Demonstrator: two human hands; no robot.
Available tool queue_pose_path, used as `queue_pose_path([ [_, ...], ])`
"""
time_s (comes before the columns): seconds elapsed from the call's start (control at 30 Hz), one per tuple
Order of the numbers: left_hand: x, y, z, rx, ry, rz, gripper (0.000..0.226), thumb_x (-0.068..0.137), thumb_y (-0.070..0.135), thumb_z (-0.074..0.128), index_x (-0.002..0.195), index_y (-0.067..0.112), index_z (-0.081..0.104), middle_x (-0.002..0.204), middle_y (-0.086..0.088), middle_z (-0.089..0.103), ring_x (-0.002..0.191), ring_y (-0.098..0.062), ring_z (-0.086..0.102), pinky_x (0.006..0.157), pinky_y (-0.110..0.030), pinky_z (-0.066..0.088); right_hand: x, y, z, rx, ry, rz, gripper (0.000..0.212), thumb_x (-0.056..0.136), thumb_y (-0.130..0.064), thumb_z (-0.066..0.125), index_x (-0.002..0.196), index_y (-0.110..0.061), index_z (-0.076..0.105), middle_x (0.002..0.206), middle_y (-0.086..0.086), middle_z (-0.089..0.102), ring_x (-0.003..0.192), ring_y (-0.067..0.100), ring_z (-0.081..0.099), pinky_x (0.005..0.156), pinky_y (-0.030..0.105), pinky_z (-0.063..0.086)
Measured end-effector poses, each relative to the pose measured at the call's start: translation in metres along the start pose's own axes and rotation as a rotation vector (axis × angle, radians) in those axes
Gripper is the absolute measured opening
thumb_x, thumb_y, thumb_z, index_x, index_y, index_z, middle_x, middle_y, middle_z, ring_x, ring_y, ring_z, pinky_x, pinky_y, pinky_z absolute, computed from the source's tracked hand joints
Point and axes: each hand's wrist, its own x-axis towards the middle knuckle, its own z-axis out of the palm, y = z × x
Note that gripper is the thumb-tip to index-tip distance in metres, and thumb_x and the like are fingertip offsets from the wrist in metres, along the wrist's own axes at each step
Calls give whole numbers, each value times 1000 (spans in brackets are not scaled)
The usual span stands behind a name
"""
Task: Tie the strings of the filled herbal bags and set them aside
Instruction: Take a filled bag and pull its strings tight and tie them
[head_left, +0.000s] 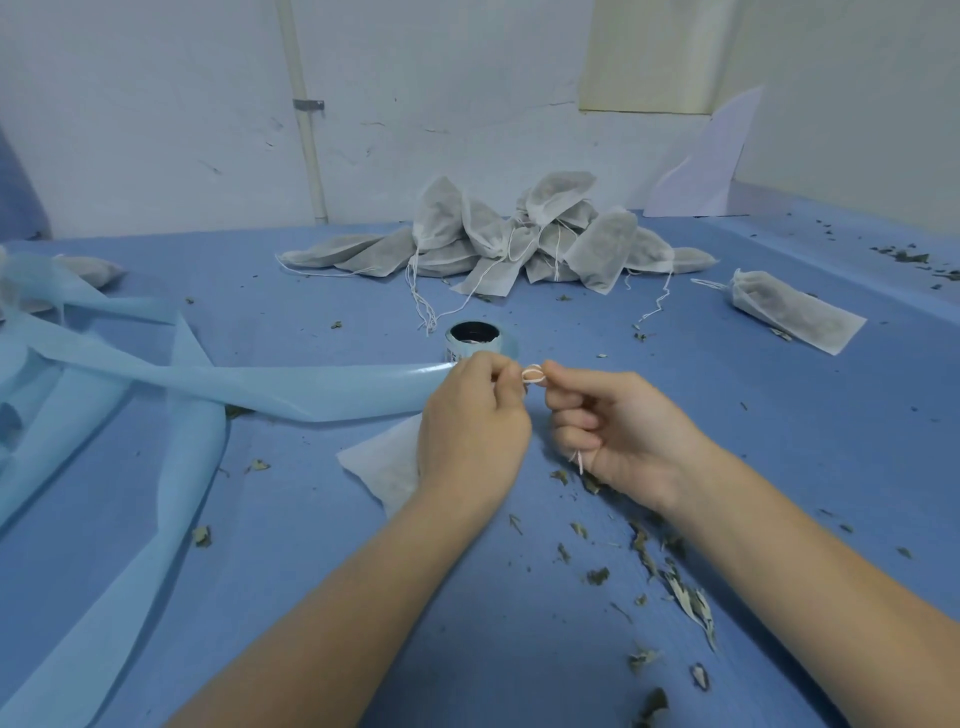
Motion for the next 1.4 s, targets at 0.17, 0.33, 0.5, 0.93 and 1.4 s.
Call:
queue_pose_path([
  [0.17,-9,1,2,-53,92,165,15,92,7,51,98,19,58,86,13,62,82,-8,56,72,-17,39,2,0,1,77,12,31,20,93,-12,50,75,-8,57,53,-7,31,38,3,20,34,10,18],
  [0.33,-9,1,1,6,259,272,7,82,14,66,85,11,72,92,3,68,89,-5,58,79,-1,31,3,1,1,96,65,-10,20,91,-10,55,72,-6,60,52,-6,33,37,3,22,33,10,20],
  [0.5,-6,-1,-2,263,295,396,5,81,7,70,77,5,72,90,-7,69,89,-29,61,83,-18,34,1,6,3,-210,230,-233,13,83,-10,70,74,-1,68,53,-4,39,41,5,30,38,16,28],
  [0.93,9,17,-8,69,164,-103,17,94,29,48,98,26,64,105,1,48,112,-21,37,99,-29,26,16,17,44,-625,353,-496,19,100,-35,45,93,-21,55,89,-4,66,89,12,63,77,25,47],
  [1.4,38,22,-35,-67,237,-204,16,97,22,44,97,16,59,116,-14,59,115,-33,49,101,-45,37,16,11,42,-719,304,-787,11,90,-29,66,80,-24,65,53,-30,56,56,-10,51,59,5,36],
])
